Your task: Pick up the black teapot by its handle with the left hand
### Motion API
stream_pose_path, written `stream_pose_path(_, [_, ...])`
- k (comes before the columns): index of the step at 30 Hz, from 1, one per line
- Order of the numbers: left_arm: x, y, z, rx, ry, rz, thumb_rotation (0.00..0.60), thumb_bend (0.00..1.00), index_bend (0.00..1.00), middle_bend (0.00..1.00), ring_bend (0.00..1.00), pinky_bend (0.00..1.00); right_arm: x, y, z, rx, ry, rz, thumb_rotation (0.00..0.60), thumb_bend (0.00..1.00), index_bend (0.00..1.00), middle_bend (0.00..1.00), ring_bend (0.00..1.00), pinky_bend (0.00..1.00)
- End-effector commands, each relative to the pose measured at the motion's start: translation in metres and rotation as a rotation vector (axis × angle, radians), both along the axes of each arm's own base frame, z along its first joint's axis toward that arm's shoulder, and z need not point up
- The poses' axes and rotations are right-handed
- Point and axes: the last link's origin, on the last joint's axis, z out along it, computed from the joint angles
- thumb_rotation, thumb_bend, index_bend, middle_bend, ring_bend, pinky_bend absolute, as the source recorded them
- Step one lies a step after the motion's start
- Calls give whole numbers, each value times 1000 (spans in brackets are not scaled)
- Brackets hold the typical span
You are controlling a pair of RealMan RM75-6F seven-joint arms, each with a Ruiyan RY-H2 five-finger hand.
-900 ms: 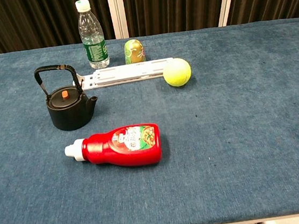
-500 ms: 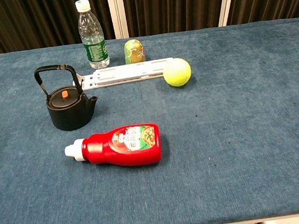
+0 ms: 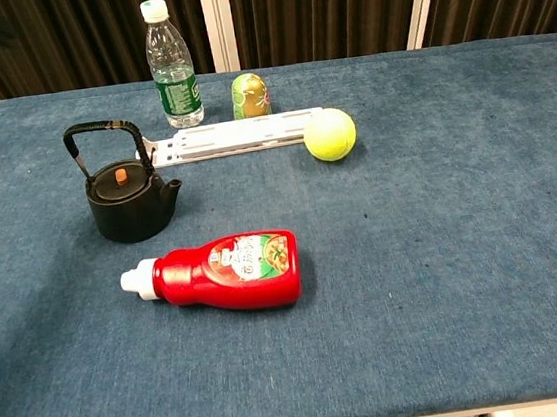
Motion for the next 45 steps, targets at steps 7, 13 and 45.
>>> stream_pose_path(7, [42, 24, -46, -91, 124, 20, 600, 71, 272, 286, 232, 23, -6, 2, 1, -4, 0, -31, 600, 176, 0, 0, 0, 0])
stream_pose_path(13, [47, 30, -65, -80, 215, 38, 595, 66, 312, 353, 289, 23, -7, 2, 0, -1, -2, -35, 600, 176, 0, 0, 0, 0])
stream_pose_path(45, [43, 39, -96, -143, 212, 134, 458, 62, 711, 740, 618, 23, -11, -1, -3, 8, -3, -66, 600, 176, 0, 0, 0, 0])
